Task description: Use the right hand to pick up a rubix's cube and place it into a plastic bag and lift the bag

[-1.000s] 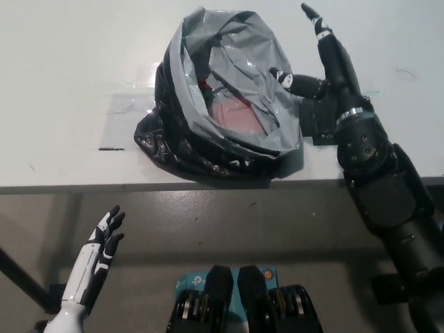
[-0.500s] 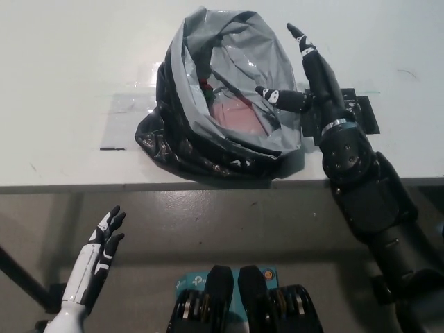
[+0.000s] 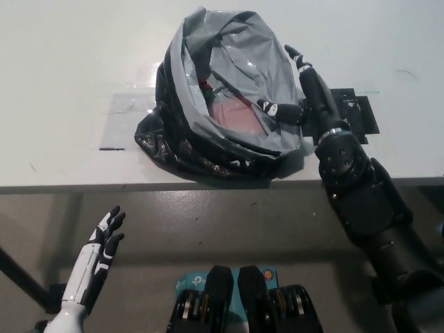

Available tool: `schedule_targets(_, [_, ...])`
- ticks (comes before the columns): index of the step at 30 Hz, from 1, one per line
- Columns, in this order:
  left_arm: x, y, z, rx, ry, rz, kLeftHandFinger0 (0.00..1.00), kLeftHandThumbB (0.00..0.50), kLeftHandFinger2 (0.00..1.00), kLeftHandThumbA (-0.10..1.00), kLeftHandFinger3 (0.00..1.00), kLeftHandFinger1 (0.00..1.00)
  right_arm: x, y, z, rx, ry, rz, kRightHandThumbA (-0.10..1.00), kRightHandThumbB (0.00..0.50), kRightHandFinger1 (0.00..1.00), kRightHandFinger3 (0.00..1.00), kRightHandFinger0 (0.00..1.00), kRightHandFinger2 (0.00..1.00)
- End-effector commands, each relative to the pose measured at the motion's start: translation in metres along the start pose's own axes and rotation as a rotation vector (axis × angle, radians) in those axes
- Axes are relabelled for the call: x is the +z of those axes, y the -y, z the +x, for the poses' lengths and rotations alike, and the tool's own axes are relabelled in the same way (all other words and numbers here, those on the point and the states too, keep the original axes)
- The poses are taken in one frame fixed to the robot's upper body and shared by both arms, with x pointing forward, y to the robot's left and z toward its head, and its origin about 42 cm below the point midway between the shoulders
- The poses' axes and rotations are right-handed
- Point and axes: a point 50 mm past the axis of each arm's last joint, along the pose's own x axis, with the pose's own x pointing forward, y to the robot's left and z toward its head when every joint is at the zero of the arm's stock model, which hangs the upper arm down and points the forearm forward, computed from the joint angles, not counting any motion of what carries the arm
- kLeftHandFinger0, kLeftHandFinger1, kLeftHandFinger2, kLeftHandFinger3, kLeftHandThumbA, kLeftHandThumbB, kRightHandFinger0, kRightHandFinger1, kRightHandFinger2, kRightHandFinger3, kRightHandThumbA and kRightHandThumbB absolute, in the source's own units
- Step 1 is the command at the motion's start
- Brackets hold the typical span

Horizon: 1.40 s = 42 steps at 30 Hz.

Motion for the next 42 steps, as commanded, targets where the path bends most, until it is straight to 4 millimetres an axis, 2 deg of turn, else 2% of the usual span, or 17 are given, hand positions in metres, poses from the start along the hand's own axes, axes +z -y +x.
schedule_targets(1, [0.008, -0.004, 0.001, -0.004, 0.064, 0.016, 0.94, 0.111, 1.0, 1.0, 1.0, 1.0, 0.004, 0.004, 0.009, -0.071, -0.018, -0.128, 0.73, 0.497, 1.0, 1.0, 1.0, 1.0])
schedule_targets(9, [0.007, -0.004, -0.001, -0.006, 0.062, 0.008, 0.94, 0.111, 1.0, 1.0, 1.0, 1.0, -0.011, -0.012, 0.006, -0.083, -0.085, -0.195, 0.73, 0.493, 1.0, 1.0, 1.0, 1.0])
schedule_targets(16, [0.008, -0.002, -0.003, -0.007, 0.055, 0.019, 0.95, 0.106, 1.0, 1.0, 1.0, 1.0, -0.012, -0.019, 0.005, -0.116, -0.096, -0.073, 0.66, 0.471, 1.0, 1.0, 1.0, 1.0])
schedule_targets(17, [0.008, -0.002, -0.003, -0.007, 0.056, 0.018, 0.95, 0.104, 1.0, 1.0, 1.0, 1.0, -0.011, -0.018, 0.005, -0.143, -0.094, -0.038, 0.61, 0.453, 1.0, 1.0, 0.89, 1.0])
schedule_targets(18, [0.008, -0.002, -0.003, -0.007, 0.056, 0.018, 0.95, 0.104, 1.0, 1.0, 1.0, 1.0, -0.01, -0.018, 0.005, -0.149, -0.094, -0.032, 0.61, 0.453, 1.0, 1.0, 0.89, 1.0])
schedule_targets(19, [0.008, -0.002, -0.003, -0.007, 0.057, 0.019, 0.95, 0.104, 1.0, 1.0, 1.0, 1.0, -0.007, -0.016, 0.005, -0.168, -0.09, 0.002, 0.54, 0.415, 0.85, 1.0, 0.64, 1.0])
schedule_targets(20, [0.008, -0.004, -0.001, -0.006, 0.058, 0.021, 0.95, 0.105, 1.0, 1.0, 1.0, 1.0, 0.0, -0.013, 0.007, -0.195, -0.086, 0.047, 0.48, 0.373, 0.46, 1.0, 0.34, 0.65])
schedule_targets(21, [0.008, -0.004, -0.001, -0.006, 0.059, 0.021, 0.95, 0.105, 1.0, 1.0, 1.0, 1.0, 0.002, -0.011, 0.007, -0.203, -0.085, 0.06, 0.48, 0.373, 0.46, 1.0, 0.34, 0.65])
schedule_targets(22, [0.008, -0.004, -0.002, -0.006, 0.057, 0.022, 0.95, 0.105, 1.0, 1.0, 1.0, 1.0, 0.003, -0.01, 0.008, -0.209, -0.094, 0.083, 0.4, 0.358, 0.31, 0.84, 0.19, 0.49])
schedule_targets(23, [0.008, -0.003, -0.003, -0.007, 0.055, 0.024, 0.95, 0.098, 1.0, 1.0, 1.0, 1.0, 0.006, -0.007, 0.008, -0.221, -0.117, 0.178, 0.29, 0.324, 0.19, 0.55, 0.07, 0.34])
schedule_targets(24, [0.008, -0.003, -0.004, -0.007, 0.055, 0.024, 0.95, 0.096, 1.0, 1.0, 1.0, 1.0, 0.006, -0.006, 0.008, -0.225, -0.122, 0.202, 0.23, 0.314, 0.17, 0.47, 0.03, 0.34])
schedule_targets(25, [0.008, -0.003, -0.004, -0.008, 0.056, 0.024, 0.95, 0.096, 1.0, 1.0, 1.0, 1.0, 0.007, -0.006, 0.009, -0.226, -0.124, 0.213, 0.23, 0.314, 0.17, 0.47, 0.03, 0.34])
schedule_targets(26, [0.009, -0.003, -0.002, -0.007, 0.06, 0.023, 0.94, 0.08, 1.0, 1.0, 1.0, 1.0, 0.011, 0.0, 0.01, -0.221, -0.112, 0.274, 0.08, 0.277, 0.15, 0.33, 0.0, 0.36])
schedule_targets(27, [0.009, -0.003, -0.002, -0.007, 0.061, 0.022, 0.94, 0.079, 1.0, 1.0, 1.0, 1.0, 0.015, 0.003, 0.01, -0.217, -0.103, 0.32, 0.05, 0.273, 0.09, 0.32, 0.0, 0.36])
schedule_targets(29, [0.009, -0.003, -0.001, -0.007, 0.062, 0.024, 0.95, 0.086, 1.0, 1.0, 1.0, 1.0, 0.02, 0.008, 0.01, -0.212, -0.093, 0.377, 0.02, 0.272, 0.12, 0.42, 0.0, 0.46])
schedule_targets(31, [0.009, -0.003, 0.0, -0.004, 0.062, 0.017, 0.96, 0.104, 1.0, 1.0, 1.0, 1.0, 0.024, 0.011, 0.009, -0.216, -0.079, 0.412, -0.01, 0.26, 0.23, 0.54, 0.0, 0.6])
schedule_targets(42, [0.01, -0.003, 0.001, -0.005, 0.061, 0.013, 0.89, 0.097, 1.0, 1.0, 1.0, 1.0, 0.036, 0.021, 0.004, -0.233, -0.036, 0.472, -0.06, 0.244, 0.34, 0.54, 0.02, 0.66])
